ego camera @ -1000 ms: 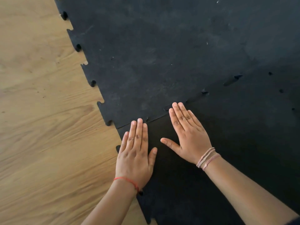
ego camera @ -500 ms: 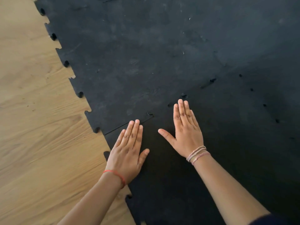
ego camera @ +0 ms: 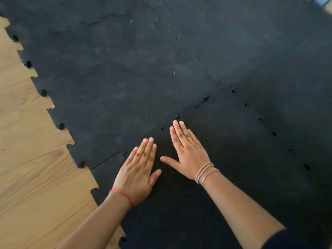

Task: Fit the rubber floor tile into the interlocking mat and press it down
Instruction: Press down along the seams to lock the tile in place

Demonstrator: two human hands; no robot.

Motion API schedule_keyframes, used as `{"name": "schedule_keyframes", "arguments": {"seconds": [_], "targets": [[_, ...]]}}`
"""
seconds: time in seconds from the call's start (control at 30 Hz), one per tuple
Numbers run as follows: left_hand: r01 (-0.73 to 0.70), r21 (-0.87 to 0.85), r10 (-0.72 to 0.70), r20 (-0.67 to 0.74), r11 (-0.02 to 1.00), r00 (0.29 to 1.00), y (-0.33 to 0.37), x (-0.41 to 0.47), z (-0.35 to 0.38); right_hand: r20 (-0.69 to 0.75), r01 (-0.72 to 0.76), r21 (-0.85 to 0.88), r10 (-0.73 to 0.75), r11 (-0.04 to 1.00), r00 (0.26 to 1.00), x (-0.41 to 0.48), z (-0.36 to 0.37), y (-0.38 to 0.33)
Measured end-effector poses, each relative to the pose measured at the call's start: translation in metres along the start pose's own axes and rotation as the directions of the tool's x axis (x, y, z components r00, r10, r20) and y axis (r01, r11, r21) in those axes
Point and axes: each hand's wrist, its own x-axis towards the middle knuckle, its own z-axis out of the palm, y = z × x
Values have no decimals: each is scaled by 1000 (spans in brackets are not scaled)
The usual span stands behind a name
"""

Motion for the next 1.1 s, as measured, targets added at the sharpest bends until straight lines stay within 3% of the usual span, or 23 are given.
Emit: {"name": "schedule_keyframes", "arguments": {"seconds": [0.1,0.27,0.47,0.73,0.83,1.1], "targets": [[-60,2,60,-20,998,998,13,33,1,-44,-92,18,93,996,995,3,-4,15],[-42,-47,43,30,998,999,13,36,3,173,-23,-69,35,997,984,12,-29,29],[-47,-18,49,98,999,994,13,41,0,260,-40,-66,56,997,964,20,-40,25],[-70,-63,77,111,996,991,18,50,-6,137,-107,60,98,992,986,7,-36,39],[-138,-109,148,93,984,985,24,76,-6,160,-197,-10,196,980,968,14,-43,53],[-185,-60,185,2,981,983,32,112,-1,214,-204,5,198,979,956,29,-45,59]]}}
